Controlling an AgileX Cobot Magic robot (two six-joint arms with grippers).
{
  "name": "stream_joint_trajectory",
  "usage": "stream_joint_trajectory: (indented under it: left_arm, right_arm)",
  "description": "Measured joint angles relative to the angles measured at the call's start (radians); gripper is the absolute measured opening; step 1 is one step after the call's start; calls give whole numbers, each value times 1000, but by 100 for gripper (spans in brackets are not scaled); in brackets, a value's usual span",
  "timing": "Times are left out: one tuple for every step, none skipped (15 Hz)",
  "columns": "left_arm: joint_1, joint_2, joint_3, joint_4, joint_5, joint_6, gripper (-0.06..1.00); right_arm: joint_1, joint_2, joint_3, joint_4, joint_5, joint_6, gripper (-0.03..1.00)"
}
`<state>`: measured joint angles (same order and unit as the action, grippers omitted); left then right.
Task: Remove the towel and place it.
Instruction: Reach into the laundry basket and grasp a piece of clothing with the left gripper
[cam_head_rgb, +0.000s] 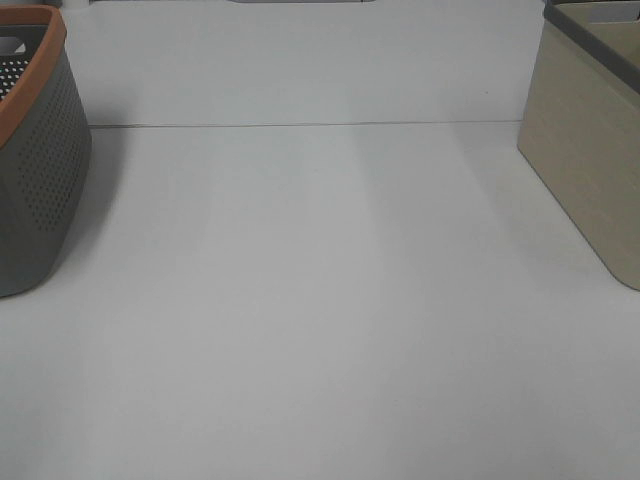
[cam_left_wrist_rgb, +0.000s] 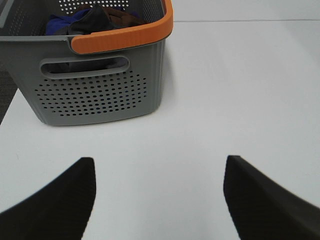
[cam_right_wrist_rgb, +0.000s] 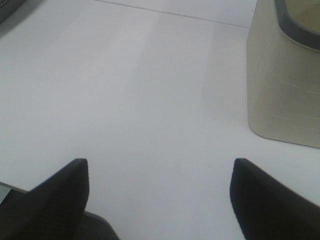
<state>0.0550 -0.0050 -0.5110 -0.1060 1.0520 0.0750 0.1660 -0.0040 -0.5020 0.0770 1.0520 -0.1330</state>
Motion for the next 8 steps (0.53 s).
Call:
stream_joint_trajectory:
  left_arm:
    - [0,0,0,0,0,0,67]
    - [0,0,0,0,0,0,67]
    - [0,0,0,0,0,0,67]
    - [0,0,0,0,0,0,67]
    - [0,0,0,0,0,0,67]
    - [0,0,0,0,0,0,67]
    - [0,0,0,0,0,0,67]
    - [0,0,0,0,0,0,67]
  right_arm:
    - [0,0,0,0,0,0,76]
    - [0,0,0,0,0,0,76]
    - [0,0,0,0,0,0,76]
    - [0,0,0,0,0,0,76]
    - [0,0,0,0,0,0,76]
    - [0,0,0,0,0,0,76]
    - [0,0,0,0,0,0,76]
    - [0,0,0,0,0,0,76]
